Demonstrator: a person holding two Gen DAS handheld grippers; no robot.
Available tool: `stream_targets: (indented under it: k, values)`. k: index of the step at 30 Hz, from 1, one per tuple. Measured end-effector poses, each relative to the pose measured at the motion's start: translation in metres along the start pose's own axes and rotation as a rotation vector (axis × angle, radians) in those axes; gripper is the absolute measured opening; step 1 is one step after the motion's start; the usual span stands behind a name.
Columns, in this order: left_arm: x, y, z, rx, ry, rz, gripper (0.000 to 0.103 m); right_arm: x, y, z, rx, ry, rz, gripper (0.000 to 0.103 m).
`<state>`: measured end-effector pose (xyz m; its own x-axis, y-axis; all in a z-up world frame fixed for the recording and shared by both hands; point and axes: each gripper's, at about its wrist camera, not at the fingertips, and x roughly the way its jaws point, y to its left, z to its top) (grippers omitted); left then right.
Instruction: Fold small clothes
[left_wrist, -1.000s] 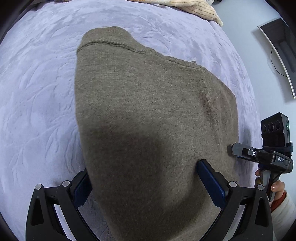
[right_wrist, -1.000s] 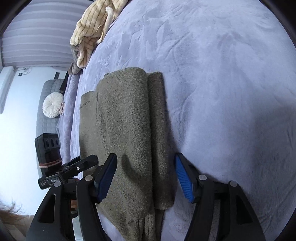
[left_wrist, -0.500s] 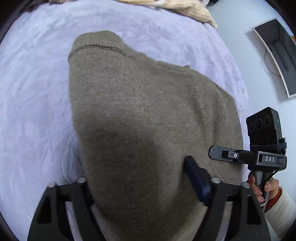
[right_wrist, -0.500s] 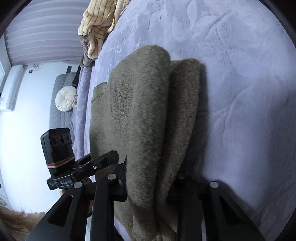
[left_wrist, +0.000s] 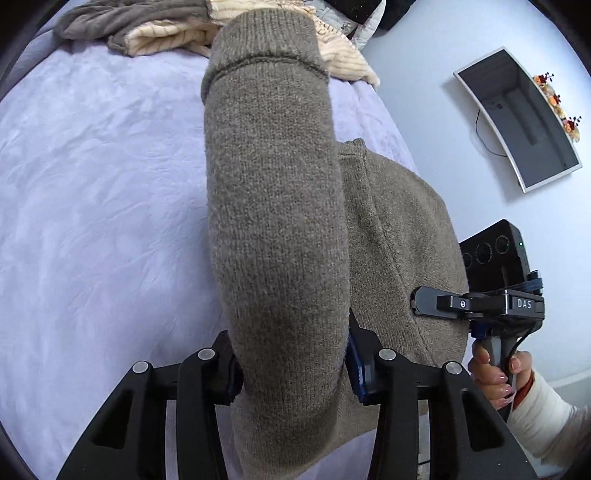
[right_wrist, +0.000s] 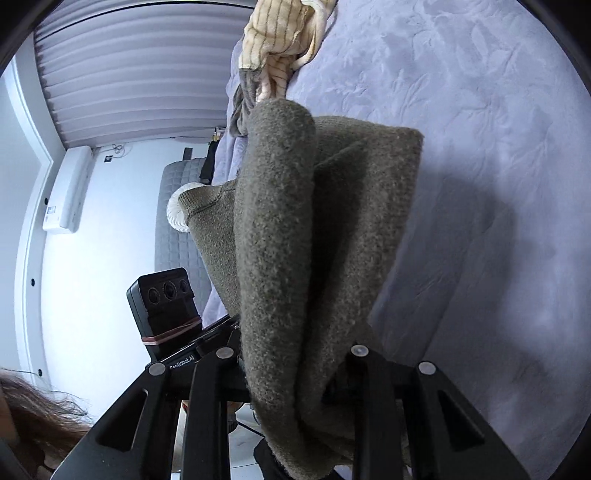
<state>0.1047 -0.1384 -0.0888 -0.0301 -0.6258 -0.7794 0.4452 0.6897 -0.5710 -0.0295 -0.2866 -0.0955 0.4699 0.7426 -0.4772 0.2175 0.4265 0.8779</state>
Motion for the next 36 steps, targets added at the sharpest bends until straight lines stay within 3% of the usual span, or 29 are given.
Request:
stream_targets:
  k: [9,13,17,19,20,21,22,25,29,30,32,33,36]
  values:
    - [-0.052,0.039,-0.064,-0.057,0.036,0.091,0.046,0.015,0.011,-0.005,0.039,0.085,0.046,0.029]
    - [-0.056,0.070,-0.094,-0.118,0.059,0.148,0.046,0.052,0.000,-0.022,0.063,0.138,0.028,0.029]
    - [-0.044,0.098,-0.116,-0.164,0.076,0.312,0.050,0.079,-0.018,-0.025,0.064,0.173,-0.118,0.029]
    - [-0.051,0.105,-0.121,-0.177,0.053,0.383,0.052,0.077,-0.021,-0.018,0.065,0.153,-0.250,0.034]
    - [-0.055,0.106,-0.122,-0.183,0.041,0.403,0.056,0.072,-0.019,-0.014,0.058,0.138,-0.309,0.039]
    - [-0.062,0.109,-0.125,-0.190,0.025,0.422,0.071,0.067,-0.016,-0.011,0.048,0.121,-0.357,0.044]
    - [-0.069,0.110,-0.127,-0.194,0.004,0.443,0.075,0.058,-0.013,-0.010,0.039,0.100,-0.390,0.045]
    - [-0.089,0.121,-0.136,-0.184,-0.027,0.485,0.075,0.037,-0.002,-0.010,0.033,0.054,-0.392,0.047]
    - [-0.090,0.125,-0.141,-0.213,-0.039,0.491,0.075,0.040,-0.004,-0.021,0.030,0.079,-0.334,0.047]
    - [-0.088,0.122,-0.142,-0.215,-0.040,0.492,0.075,0.047,-0.005,-0.025,0.038,0.092,-0.345,0.039]
    - [-0.082,0.119,-0.136,-0.207,-0.038,0.506,0.085,0.050,-0.006,-0.034,0.007,0.112,-0.411,0.013]
    - [-0.081,0.113,-0.134,-0.193,-0.051,0.506,0.095,0.052,0.001,-0.037,-0.039,0.114,-0.444,0.012]
    - [-0.077,0.096,-0.135,-0.140,-0.068,0.529,0.096,0.050,0.015,-0.039,-0.184,0.113,-0.614,0.008]
